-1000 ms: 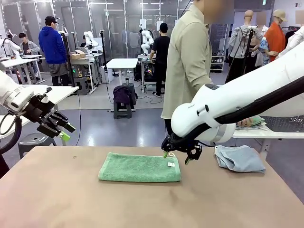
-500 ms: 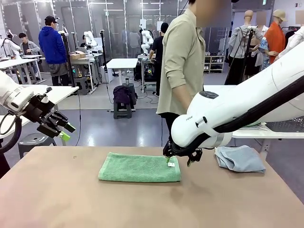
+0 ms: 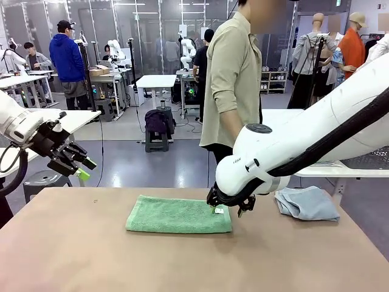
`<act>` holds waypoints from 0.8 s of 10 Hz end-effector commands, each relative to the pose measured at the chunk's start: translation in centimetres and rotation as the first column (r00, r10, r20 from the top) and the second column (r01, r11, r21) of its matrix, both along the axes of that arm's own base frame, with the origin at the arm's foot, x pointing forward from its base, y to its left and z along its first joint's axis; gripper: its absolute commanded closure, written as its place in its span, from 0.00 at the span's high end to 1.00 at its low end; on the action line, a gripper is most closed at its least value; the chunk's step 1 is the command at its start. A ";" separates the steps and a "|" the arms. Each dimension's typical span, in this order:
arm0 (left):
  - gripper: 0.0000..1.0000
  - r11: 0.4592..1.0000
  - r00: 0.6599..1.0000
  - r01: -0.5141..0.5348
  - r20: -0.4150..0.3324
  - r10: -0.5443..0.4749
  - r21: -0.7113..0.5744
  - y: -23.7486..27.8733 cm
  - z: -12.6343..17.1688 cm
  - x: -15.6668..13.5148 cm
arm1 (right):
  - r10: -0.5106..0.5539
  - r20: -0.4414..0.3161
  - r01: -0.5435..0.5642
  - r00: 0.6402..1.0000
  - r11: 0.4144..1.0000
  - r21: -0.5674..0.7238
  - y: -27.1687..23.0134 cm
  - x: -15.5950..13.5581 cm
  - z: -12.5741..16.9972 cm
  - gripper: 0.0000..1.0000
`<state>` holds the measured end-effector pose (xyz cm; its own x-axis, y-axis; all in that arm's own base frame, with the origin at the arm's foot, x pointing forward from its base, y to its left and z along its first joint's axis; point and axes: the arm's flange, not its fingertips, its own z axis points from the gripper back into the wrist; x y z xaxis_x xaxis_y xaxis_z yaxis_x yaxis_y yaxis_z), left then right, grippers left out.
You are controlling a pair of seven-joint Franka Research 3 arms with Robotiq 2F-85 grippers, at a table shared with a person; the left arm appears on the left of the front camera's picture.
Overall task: Fold the towels and place them in the basket.
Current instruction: When a person lays out a Towel with hook on the table, fold it in half twice.
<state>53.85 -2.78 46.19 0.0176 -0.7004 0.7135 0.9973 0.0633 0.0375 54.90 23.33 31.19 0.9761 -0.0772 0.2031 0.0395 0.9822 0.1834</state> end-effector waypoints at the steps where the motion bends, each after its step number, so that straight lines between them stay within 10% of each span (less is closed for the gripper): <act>1: 0.70 1.000 1.000 0.000 0.002 0.000 -0.001 0.1 0.2 -0.3 | -0.076 -0.014 0.076 0.997 0.996 -0.036 1.5 1.1 -0.5 1.00; 8: 0.70 1.000 1.000 0.000 0.002 0.000 -0.001 0.1 0.2 -0.3 | -0.108 -0.059 0.104 0.992 0.992 -0.078 1.9 2.2 -1.5 0.68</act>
<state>53.85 -2.77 46.19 0.0177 -0.7004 0.7135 0.9973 0.0634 0.0375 56.58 24.26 29.79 0.9805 -0.1363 0.1416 0.1163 0.9832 0.1407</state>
